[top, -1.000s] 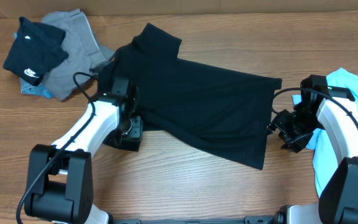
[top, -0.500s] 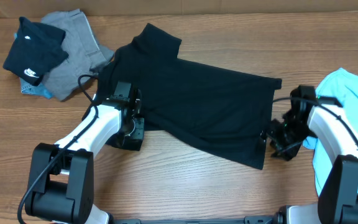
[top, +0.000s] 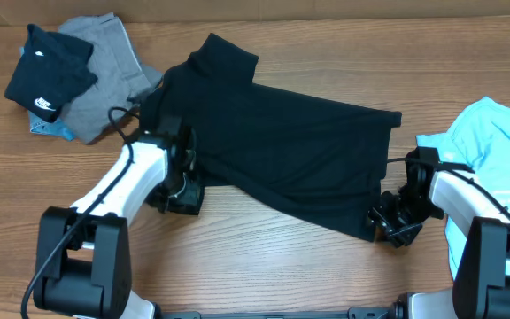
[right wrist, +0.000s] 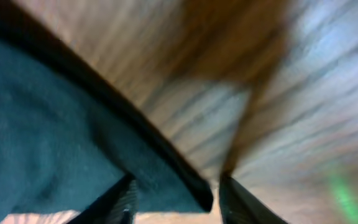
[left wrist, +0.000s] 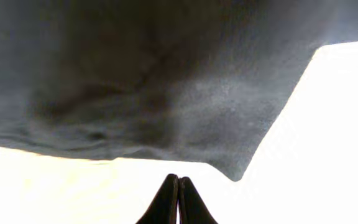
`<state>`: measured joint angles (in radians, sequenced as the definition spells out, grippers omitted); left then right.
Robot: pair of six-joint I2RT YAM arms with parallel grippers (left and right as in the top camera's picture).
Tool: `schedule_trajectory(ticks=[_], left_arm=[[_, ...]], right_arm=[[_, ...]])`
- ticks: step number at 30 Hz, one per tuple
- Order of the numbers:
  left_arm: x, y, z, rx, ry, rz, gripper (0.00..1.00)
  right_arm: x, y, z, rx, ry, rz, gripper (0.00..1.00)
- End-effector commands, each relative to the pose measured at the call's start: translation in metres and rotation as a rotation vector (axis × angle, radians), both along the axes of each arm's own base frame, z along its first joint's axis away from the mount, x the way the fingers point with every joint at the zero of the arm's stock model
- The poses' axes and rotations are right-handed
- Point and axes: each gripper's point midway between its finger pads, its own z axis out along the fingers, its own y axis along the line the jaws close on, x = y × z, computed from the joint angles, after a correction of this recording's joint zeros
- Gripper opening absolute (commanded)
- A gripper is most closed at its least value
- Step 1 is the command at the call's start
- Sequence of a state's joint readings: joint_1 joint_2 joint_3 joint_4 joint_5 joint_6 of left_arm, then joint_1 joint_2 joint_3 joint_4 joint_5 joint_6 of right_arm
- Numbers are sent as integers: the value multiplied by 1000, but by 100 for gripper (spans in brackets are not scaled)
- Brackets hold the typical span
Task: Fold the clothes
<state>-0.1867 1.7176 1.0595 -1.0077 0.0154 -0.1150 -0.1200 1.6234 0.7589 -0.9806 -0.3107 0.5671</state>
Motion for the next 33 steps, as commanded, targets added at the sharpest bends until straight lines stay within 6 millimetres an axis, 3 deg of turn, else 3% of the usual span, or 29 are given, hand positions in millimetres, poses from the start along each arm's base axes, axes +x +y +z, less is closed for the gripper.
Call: schedule_trajectory(ticks=[1,3,6,10,13,15,19,25,28,33], left_arm=[[21,2,34,-20,-108,-9,4],[24,6,48,-20,-143,3,4],[26,15,68,-11,-188,28,4],[21,20,88,-19,-226,46,4],[13,2,93,-121,-207,25,6],[9,-15,92,-195,-187,-4,13],[-1,-34,77,-226,-159,-75,31],[-20,-71,36,-238,-150,-248,49],[-28,-83,14,-205,-159,-321,50],[-29,-83,-20,-69,-194,-300,50]], right_arm=[[-6,11,-6,52,6,-44,28],[-3,10,-4,56,-7,-23,4],[2,-2,9,8,-8,3,4],[22,-31,54,-100,-53,23,4],[41,-55,101,-203,-140,6,4],[49,-61,122,-232,-190,-1,4],[60,-63,152,-248,-275,-7,4],[58,-61,154,-241,-277,-7,4],[59,-61,154,-238,-281,-8,4],[63,-62,154,-241,-297,-9,4]])
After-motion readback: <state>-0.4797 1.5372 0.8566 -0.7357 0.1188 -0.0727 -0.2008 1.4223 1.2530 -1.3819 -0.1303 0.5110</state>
